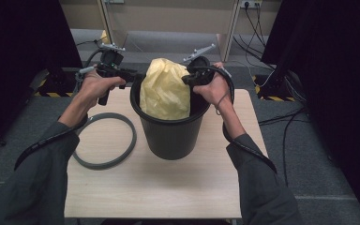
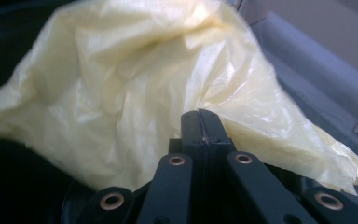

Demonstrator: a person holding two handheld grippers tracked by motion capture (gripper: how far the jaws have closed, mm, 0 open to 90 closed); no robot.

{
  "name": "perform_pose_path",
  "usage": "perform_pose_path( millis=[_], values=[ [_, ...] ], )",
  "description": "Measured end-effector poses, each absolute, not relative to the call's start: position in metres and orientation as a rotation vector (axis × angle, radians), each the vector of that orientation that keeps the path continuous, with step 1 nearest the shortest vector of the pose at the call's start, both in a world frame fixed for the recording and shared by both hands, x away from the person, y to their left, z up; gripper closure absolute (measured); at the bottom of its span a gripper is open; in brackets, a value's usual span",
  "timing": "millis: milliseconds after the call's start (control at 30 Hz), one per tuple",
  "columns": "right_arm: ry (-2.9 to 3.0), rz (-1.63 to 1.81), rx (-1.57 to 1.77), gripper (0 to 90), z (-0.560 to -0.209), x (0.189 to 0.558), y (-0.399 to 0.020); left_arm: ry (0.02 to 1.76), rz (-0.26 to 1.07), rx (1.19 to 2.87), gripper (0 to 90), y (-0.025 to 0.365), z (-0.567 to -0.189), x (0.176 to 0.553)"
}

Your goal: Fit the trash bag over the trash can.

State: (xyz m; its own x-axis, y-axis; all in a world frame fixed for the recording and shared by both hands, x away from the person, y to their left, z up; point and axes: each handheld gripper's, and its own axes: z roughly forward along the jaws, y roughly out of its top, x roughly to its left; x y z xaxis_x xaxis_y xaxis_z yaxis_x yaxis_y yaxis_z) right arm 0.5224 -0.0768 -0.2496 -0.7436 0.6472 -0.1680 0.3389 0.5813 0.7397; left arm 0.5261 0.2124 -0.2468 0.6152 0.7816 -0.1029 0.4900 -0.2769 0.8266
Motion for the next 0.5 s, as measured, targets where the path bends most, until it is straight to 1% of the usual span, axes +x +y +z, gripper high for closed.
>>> perform_pose_path(
  millis=[67,167,233,333,367,433,500],
  values=[
    [2.415,0.965,0.802,90.0,-0.260,0.526,-0.079,1.031,0.422,1.924,49.5,0.209,-0.244,0.532],
    [2.443,0.956,0.819,90.0,-0.273,0.531,-0.079,1.026,0.441,1.920,44.3,0.197,-0.241,0.542],
    [2.457,0.920,0.813,90.0,-0.279,0.533,-0.078,1.034,0.438,1.931,42.1,0.187,-0.241,0.549],
    [2.458,0.943,0.828,90.0,-0.279,0.533,-0.079,1.042,0.448,1.938,41.4,0.172,-0.245,0.559],
    [2.458,0.945,0.823,90.0,-0.279,0.533,-0.080,1.047,0.448,1.954,42.8,0.167,-0.247,0.562],
    [2.457,0.944,0.819,90.0,-0.279,0.533,-0.080,1.050,0.494,2.004,47.7,0.157,-0.253,0.567],
    [2.458,0.947,0.825,90.0,-0.279,0.533,-0.080,1.027,0.568,2.017,60.7,0.152,-0.255,0.568]
  ],
)
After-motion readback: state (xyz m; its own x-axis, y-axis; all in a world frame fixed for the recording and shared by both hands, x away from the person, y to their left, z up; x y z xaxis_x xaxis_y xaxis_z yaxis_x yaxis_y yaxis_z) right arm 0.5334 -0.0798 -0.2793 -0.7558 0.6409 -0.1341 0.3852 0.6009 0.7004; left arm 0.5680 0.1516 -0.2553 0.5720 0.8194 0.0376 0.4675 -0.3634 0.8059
